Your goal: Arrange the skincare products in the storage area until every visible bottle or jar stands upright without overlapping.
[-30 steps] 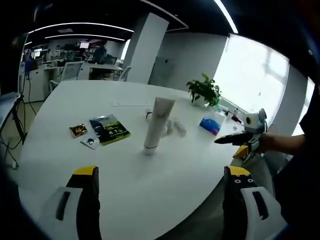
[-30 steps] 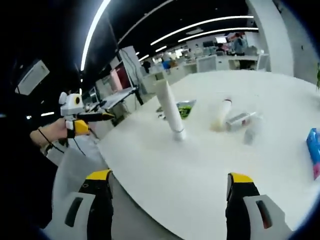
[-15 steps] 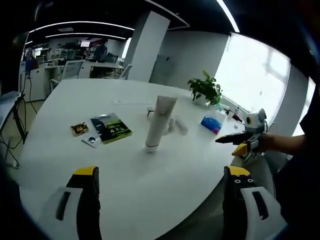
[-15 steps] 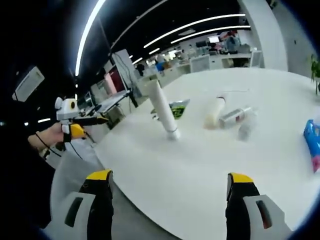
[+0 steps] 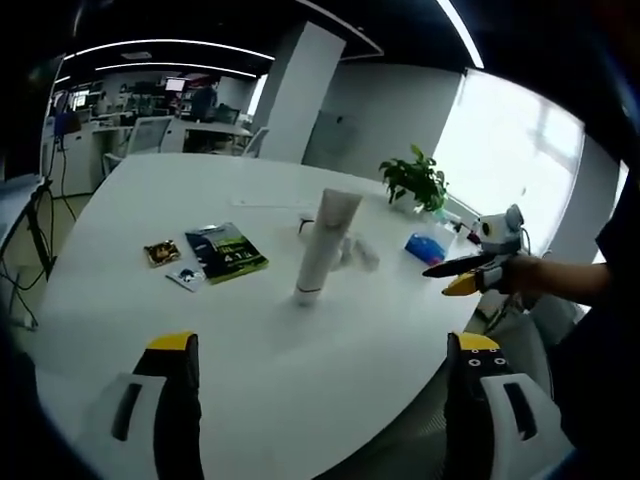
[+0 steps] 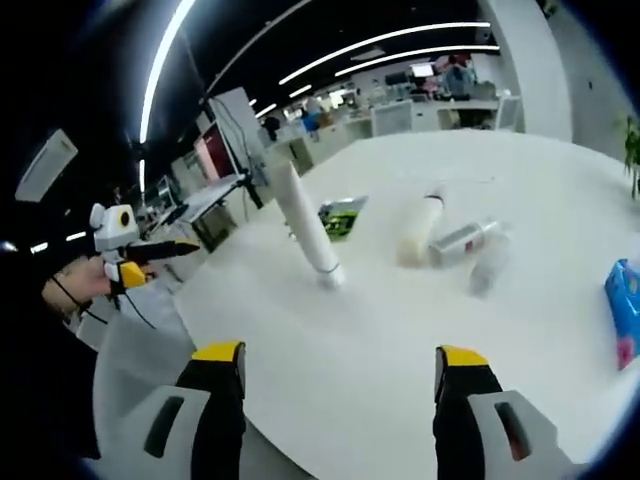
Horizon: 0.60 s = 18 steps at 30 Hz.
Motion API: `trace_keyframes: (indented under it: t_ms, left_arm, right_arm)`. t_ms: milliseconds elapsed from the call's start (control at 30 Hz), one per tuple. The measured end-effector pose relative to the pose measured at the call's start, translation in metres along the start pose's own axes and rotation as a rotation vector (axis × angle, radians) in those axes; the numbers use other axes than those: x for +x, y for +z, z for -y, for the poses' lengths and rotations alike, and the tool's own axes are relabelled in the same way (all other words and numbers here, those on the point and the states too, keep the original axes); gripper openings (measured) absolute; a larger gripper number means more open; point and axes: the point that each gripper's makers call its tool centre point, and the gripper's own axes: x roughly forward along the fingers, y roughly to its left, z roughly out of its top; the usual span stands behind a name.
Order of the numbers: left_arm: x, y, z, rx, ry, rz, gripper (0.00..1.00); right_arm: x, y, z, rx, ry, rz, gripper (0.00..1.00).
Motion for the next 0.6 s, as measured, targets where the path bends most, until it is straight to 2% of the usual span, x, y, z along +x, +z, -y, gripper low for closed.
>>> trace_keyframes:
  t_ms: [133, 233, 600]
  left_arm:
    - [0.003, -0.002, -0.001, -0.003, -0.006, -0.007, 0.95]
    - [0.006, -0.002, -0.007, -0.011, -0.009, -0.006, 0.95]
    - [0.017, -0.002, -0.012, -0.031, -0.019, -0.010, 0.94]
  right_arm:
    - [0.006, 0.004, 0.004, 0.011, -0.025, -0.023, 0.73]
    - [0.012, 0.013, 0.015, 0.017, -0.034, -0.036, 0.71]
    - [0.039, 0.032, 0.021, -0.018, -0.053, -0.095, 0.65]
